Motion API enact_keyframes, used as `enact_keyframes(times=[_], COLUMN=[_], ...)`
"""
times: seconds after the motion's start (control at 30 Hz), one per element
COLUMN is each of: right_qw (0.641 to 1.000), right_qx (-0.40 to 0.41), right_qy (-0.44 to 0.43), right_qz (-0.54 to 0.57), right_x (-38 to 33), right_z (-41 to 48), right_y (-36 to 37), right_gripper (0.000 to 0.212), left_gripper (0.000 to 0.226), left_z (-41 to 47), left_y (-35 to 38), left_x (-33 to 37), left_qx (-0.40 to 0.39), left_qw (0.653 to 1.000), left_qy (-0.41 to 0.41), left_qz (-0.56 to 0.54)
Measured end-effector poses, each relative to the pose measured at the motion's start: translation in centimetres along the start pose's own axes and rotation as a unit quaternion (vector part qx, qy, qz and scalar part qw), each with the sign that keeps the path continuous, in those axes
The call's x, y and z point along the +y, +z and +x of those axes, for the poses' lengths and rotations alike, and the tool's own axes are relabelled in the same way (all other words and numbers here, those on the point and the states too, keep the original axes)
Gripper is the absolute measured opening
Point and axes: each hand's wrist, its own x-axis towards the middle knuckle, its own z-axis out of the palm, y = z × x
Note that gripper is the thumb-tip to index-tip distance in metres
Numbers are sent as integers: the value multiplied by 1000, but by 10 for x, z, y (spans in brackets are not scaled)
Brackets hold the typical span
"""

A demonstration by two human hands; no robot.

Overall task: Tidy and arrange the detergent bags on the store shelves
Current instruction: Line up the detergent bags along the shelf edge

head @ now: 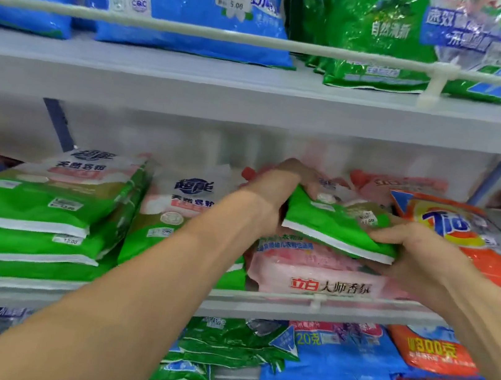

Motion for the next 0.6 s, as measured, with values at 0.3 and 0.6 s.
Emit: enact_keyframes(times=[0.3,0.6], right_qw=[980,996], right_qx=[-119,-19], right_qy=[-26,-50], right_qz=[156,-75], right_x=[1,35], right_z=[10,6], right_y=[99,163], right_gripper=[38,21], left_gripper=[27,28], left_z=[-49,-57], left_y=[-93,-157], left_x=[14,-32], left_qx=[90,289], left_qw=[990,929], left_qy=[60,102], left_qz=[-87,209])
